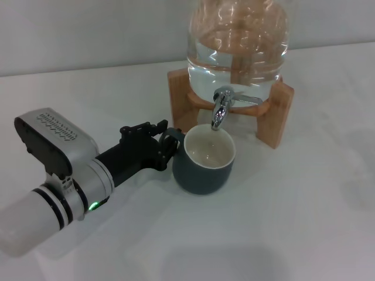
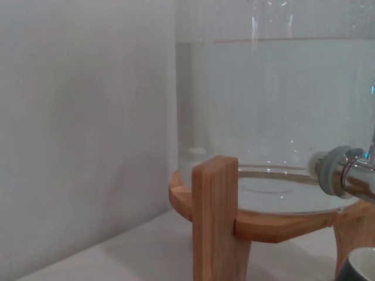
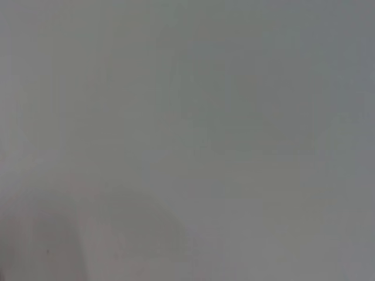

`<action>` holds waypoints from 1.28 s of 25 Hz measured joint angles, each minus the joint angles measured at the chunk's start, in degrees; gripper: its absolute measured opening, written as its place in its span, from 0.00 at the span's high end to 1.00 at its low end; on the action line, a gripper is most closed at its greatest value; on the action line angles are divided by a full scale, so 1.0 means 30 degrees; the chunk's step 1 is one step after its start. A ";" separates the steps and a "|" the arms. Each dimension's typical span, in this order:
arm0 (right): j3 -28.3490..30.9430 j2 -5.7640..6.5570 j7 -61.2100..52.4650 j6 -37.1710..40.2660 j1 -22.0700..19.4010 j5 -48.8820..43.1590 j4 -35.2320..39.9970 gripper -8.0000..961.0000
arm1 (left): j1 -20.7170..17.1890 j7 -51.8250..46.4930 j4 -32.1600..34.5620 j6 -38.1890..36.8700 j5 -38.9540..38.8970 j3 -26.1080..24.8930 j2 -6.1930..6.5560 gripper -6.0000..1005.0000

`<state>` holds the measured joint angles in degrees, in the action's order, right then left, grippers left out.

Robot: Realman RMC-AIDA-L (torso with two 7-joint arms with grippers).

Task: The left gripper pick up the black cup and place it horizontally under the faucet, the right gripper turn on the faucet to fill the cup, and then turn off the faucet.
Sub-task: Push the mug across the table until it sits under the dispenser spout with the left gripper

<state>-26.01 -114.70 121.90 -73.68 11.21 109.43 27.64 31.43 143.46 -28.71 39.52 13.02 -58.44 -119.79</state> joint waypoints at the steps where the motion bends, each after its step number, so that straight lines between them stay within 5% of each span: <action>1: -0.0002 0.0000 0.0001 0.0000 0.0002 0.0000 -0.0002 0.11 | 0.0072 -0.0267 0.0006 -0.0021 0.0014 0.0109 0.0022 0.67; 32: 0.0002 0.0000 0.0180 -0.0080 0.0011 -0.0003 -0.0247 0.11 | 0.0708 -0.1269 0.1036 -0.1249 -0.0074 0.0495 0.0052 0.66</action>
<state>-26.00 -114.70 122.44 -73.92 11.24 109.42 26.90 33.55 139.65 -25.60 35.77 12.80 -56.95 -119.64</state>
